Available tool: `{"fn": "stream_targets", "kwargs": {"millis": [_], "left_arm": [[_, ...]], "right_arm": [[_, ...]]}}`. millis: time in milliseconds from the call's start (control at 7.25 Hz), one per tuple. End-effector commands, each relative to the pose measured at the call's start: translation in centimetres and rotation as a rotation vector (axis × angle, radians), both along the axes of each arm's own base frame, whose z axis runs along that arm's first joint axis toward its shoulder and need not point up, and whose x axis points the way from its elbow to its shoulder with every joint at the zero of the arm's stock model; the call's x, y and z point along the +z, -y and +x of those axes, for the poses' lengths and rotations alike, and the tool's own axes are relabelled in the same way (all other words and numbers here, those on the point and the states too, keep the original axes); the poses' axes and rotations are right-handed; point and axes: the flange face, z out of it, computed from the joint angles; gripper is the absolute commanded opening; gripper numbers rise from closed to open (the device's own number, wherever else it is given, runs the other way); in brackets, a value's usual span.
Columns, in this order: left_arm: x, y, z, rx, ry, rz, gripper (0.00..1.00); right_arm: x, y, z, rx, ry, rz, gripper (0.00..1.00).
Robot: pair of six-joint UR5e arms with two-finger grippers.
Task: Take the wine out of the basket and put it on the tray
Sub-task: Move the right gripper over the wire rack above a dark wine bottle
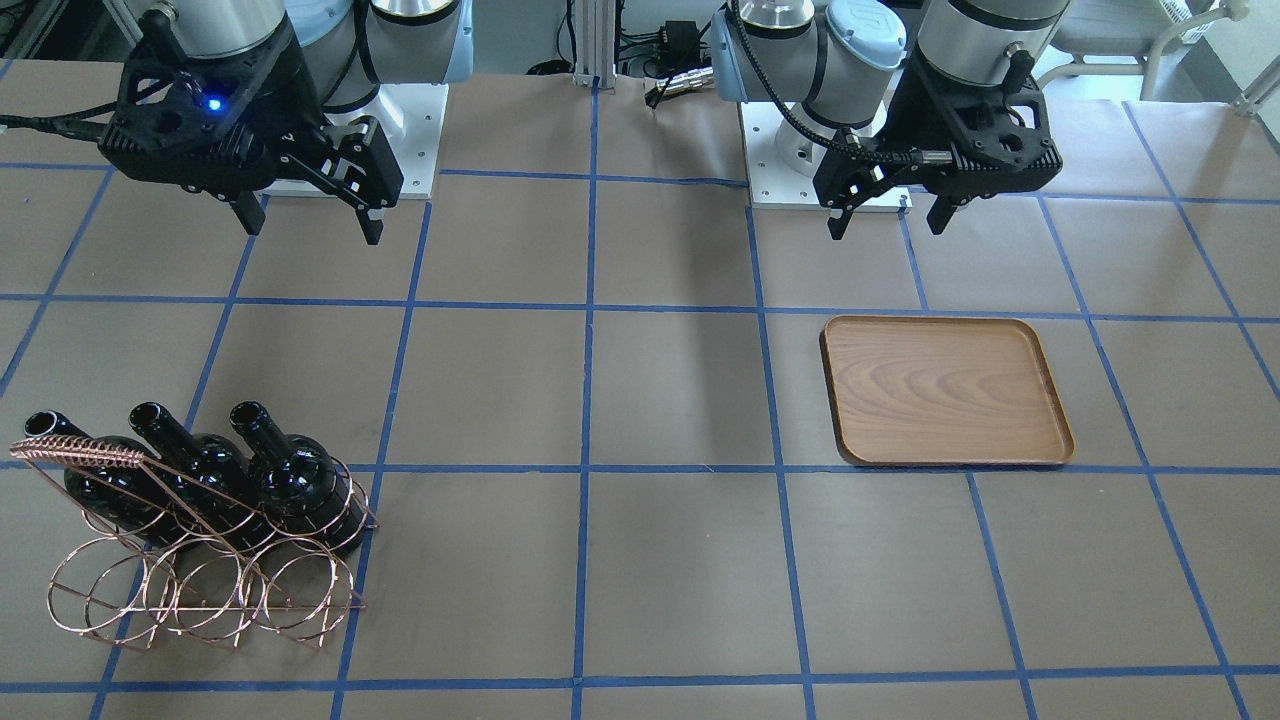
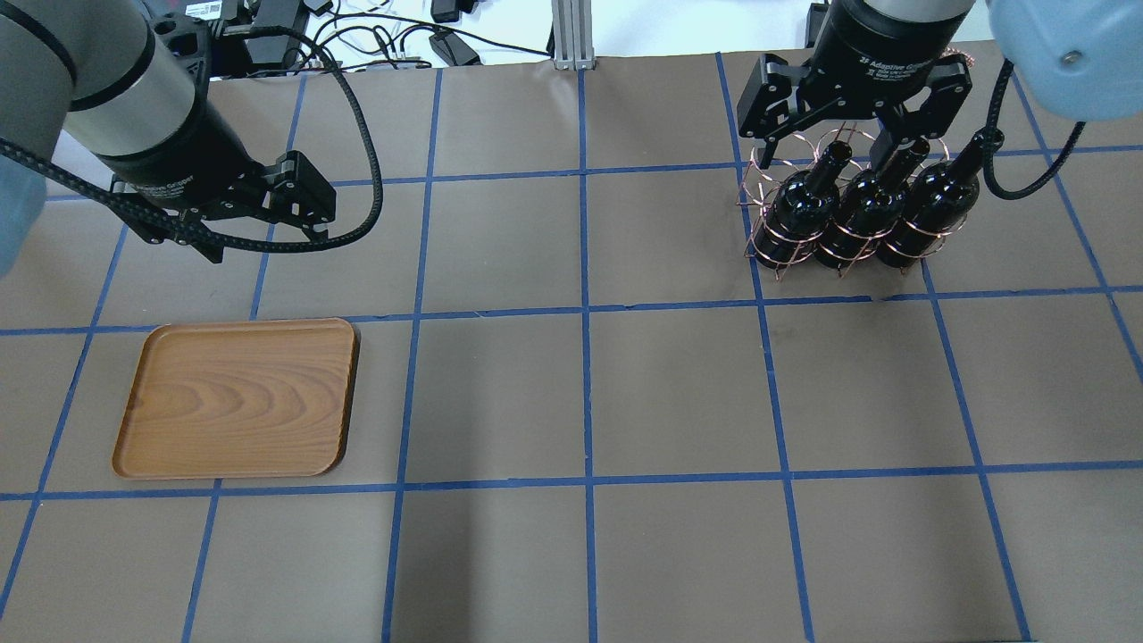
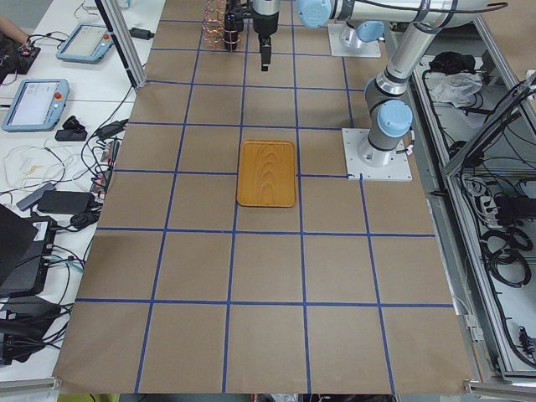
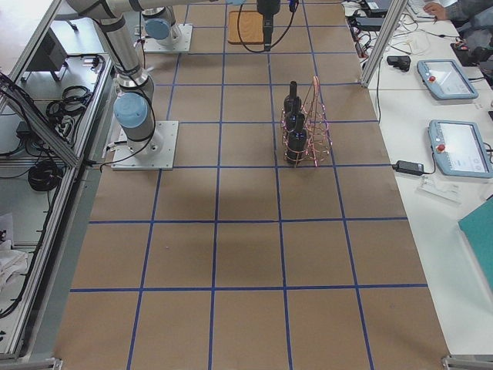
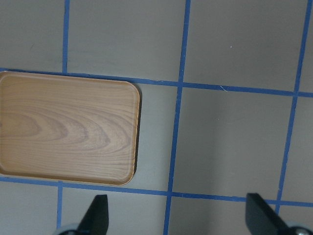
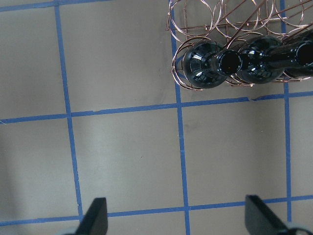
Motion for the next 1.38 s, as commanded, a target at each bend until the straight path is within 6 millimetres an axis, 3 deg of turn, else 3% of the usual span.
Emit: {"fn": "stream_targets", "kwargs": {"millis": [0, 276, 414, 552, 690, 966, 1241], "left_arm": [[0.0, 0.0, 0.0, -0.001, 0.0, 0.0, 1.0], [0.0, 0.0, 0.1, 0.001, 0.0, 0.001, 1.0], [0.0, 0.0, 0.0, -0.001, 0.0, 0.0, 1.0], [0.0, 0.0, 0.0, -0.001, 0.0, 0.0, 1.0], [0.0, 0.0, 0.0, -0.001, 0.0, 0.0, 1.0], [0.0, 0.0, 0.0, -0.001, 0.0, 0.001, 1.0], [0.0, 0.0, 0.1, -0.001, 0.0, 0.001, 1.0]], "right_arm": [[-0.1, 0.1, 0.0, 0.008, 0.0, -0.002, 1.0], [-0.3, 0.4, -0.2, 0.008, 0.003, 0.0, 1.0], [-1.0, 1.6, -1.1, 0.007, 0.002, 0.0, 1.0], [-1.6, 3.3, -4.1, 0.014, -0.002, -0.014, 1.0], [-3.2, 5.8, -8.6, 0.047, -0.009, -0.012, 1.0], [-6.7, 9.7, -15.0, 0.099, -0.023, -0.018, 1.0], [-10.3, 12.0, -15.9, 0.086, -0.014, 0.009, 1.0]]}}
